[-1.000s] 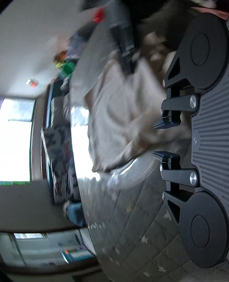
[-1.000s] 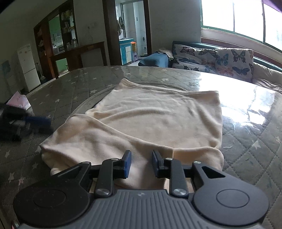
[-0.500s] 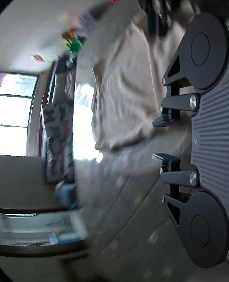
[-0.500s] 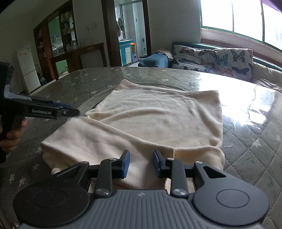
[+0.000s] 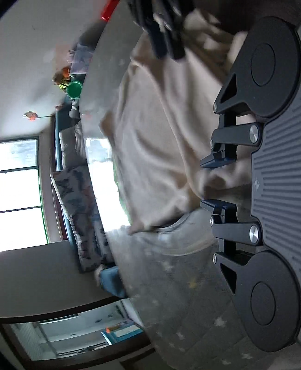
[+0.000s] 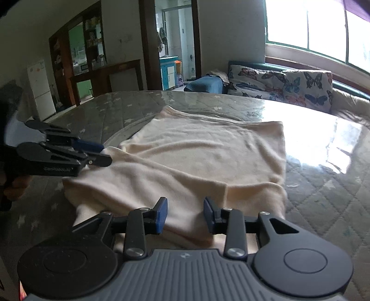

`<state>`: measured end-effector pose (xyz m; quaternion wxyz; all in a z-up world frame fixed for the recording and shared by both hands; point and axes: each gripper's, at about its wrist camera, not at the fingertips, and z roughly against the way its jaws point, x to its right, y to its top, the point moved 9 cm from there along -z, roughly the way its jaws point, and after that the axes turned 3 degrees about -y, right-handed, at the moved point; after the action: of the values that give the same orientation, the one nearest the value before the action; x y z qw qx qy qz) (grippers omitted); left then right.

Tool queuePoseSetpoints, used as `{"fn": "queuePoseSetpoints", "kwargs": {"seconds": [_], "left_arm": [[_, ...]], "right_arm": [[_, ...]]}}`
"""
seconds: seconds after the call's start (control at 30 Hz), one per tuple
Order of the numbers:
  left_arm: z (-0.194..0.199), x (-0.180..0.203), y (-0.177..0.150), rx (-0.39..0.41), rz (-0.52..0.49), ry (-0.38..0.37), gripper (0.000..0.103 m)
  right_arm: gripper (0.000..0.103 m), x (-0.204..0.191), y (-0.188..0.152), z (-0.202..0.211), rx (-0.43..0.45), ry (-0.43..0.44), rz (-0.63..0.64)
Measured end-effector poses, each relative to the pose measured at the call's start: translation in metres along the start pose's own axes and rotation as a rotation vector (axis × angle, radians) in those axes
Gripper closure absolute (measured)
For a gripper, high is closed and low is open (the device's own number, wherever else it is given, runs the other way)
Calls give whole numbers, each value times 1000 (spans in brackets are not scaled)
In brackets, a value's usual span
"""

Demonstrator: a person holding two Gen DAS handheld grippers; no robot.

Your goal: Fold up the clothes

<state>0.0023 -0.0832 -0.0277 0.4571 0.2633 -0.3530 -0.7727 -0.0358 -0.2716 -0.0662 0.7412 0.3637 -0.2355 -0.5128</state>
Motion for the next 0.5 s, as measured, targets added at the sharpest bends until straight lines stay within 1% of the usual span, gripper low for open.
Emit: {"fn": "queuePoseSetpoints", "kwargs": {"seconds": [0.07,0.13,0.17,0.2,0.23,0.3,0.33,0.43,0.5], "left_arm": [[12,3,5,29,-10,13,66],[24,13,10,68,-41,5,66],[27,19,10,75,-58,-8,66],[30,24,11,79,-74,-23,65],[28,28,8,66,-98,-23,65],[21,35,0,31,-150,-18,65],[23,39,-3,28,-176,-23,65],[33,49,-9,41,-251,-44,64],[40,58,-11,66,-317,-64,58]], "right_arm": [[68,2,-2,8,10,-8,0],[68,3,-4,17,22,-11,-1],[68,4,-6,18,20,-14,0],[68,5,-11,17,10,-17,2],[68,5,-16,15,-3,-21,3],[68,7,-18,17,-3,-21,-7],[68,8,-17,20,0,-24,-9],[68,9,-13,32,24,-36,7],[68,9,-12,35,27,-36,18]]}}
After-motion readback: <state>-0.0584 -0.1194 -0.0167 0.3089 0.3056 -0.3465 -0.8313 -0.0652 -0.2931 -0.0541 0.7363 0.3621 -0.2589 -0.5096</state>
